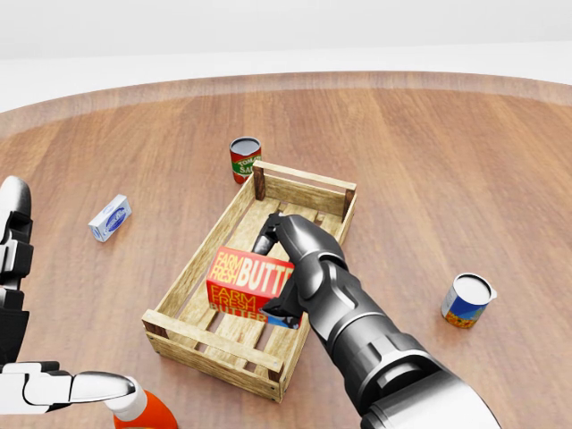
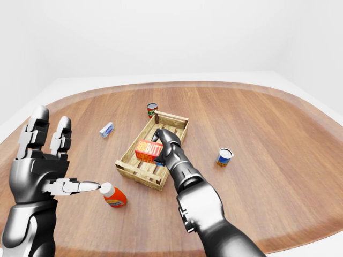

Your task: Pick up the butter and put it in the tray.

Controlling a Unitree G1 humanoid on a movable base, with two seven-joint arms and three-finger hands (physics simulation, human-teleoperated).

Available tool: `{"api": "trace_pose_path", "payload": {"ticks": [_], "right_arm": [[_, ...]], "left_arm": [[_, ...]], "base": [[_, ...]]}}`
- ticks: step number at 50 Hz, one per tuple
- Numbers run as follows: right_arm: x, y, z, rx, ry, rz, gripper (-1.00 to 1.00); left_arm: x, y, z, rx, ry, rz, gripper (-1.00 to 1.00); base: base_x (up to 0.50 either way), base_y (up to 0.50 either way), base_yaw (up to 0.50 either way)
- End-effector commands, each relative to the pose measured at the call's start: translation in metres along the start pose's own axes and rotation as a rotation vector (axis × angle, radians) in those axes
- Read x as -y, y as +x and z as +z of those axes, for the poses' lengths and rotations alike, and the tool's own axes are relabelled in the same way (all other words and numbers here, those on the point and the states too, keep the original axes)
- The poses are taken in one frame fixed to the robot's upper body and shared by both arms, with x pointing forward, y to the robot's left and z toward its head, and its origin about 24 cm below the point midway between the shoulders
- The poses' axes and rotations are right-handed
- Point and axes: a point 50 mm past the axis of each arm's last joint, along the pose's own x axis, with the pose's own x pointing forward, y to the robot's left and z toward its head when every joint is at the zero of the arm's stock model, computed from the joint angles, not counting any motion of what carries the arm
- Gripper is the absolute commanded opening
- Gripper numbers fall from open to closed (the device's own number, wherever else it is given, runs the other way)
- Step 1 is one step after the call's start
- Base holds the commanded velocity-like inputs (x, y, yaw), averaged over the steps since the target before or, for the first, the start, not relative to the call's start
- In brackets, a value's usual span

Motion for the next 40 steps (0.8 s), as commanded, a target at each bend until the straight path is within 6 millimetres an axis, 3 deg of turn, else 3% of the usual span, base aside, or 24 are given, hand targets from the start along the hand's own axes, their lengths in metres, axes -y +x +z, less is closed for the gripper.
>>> {"api": "trace_pose_path", "payload": {"ticks": [1, 22, 23, 24, 25, 40], "right_arm": [[0.0095, 0.001, 0.0099, 0.027, 0.022, -0.048, -1.0], [0.0054, 0.0005, 0.0159, 0.038, 0.021, -0.032, -0.98], [0.005, 0.0004, 0.0161, 0.039, 0.021, -0.031, -0.9], [0.0044, 0.0003, 0.016, 0.039, 0.019, -0.029, 0.41], [0.0039, 0.0003, 0.016, 0.038, 0.024, -0.022, 1.0], [0.0033, 0.0002, 0.0162, 0.041, 0.015, -0.019, 1.0]], "left_arm": [[-0.0002, -0.0001, 0.0002, 0.001, -0.001, 0.0, 1.0], [-0.0006, 0.0002, 0.0024, 0.011, 0.001, 0.0, 1.0], [-0.0005, 0.0001, 0.0028, 0.012, 0.001, 0.0, 1.0], [-0.0007, 0.0, 0.002, 0.009, 0.0, 0.0, 1.0], [-0.0009, 0.0004, 0.0024, 0.011, 0.001, 0.0, 1.0], [0.0, -0.0004, 0.0022, 0.009, 0.002, -0.004, 1.0]], "base": [[0.0, 0.0, 0.0], [0.0, 0.0, 0.0], [0.0, 0.0, 0.0], [0.0, 0.0, 0.0], [0.0, 0.0, 0.0], [0.0, 0.0, 0.0]]}}
